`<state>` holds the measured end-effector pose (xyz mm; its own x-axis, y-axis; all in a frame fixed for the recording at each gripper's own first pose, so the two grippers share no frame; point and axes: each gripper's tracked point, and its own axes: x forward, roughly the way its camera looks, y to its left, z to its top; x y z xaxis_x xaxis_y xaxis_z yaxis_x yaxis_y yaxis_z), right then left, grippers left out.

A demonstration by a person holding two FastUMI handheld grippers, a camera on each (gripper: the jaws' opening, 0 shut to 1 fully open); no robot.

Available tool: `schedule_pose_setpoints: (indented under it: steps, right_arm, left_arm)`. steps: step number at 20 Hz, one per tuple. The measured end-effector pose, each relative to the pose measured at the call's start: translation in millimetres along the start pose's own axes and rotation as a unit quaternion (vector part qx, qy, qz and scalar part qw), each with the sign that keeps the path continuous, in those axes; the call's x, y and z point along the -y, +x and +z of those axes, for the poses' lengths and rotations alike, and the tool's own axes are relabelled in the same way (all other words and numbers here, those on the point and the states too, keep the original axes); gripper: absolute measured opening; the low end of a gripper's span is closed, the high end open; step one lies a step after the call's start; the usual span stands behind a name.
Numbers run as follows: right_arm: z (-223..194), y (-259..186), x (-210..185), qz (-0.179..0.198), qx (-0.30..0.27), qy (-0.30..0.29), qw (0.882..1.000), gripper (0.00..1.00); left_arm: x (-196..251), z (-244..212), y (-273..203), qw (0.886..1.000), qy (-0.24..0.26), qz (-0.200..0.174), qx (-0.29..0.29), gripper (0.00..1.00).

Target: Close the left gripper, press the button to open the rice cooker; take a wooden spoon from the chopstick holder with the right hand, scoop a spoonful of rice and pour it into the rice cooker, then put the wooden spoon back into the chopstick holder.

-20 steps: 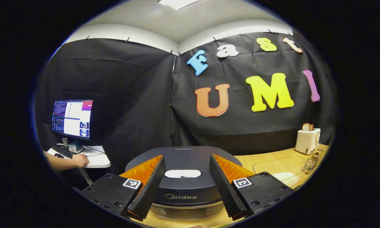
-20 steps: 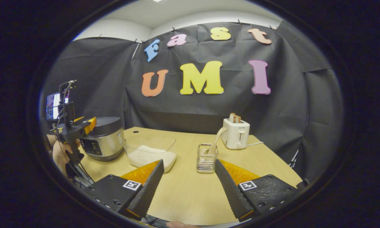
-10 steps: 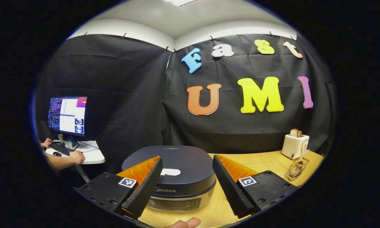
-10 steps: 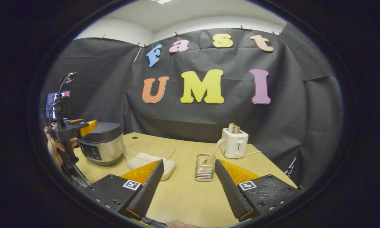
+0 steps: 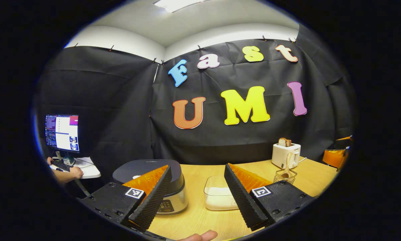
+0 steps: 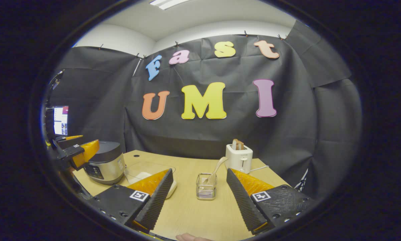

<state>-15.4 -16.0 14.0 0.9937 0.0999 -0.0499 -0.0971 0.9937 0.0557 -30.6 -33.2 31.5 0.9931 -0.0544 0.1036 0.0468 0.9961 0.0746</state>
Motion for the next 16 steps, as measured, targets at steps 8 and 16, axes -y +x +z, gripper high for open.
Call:
schedule_pose_setpoints:
  steps: [8,16]
  right_arm:
    - [-17,7,-5,0.019,-0.025,0.021,0.999,0.96]
    - [-23,12,-2,0.006,-0.026,0.022,0.999,0.92]
  left_arm:
    - [8,-5,-14,1.000,-0.006,0.007,0.008,0.99]
    - [8,-17,-8,0.999,-0.031,-0.004,-0.015,0.99]
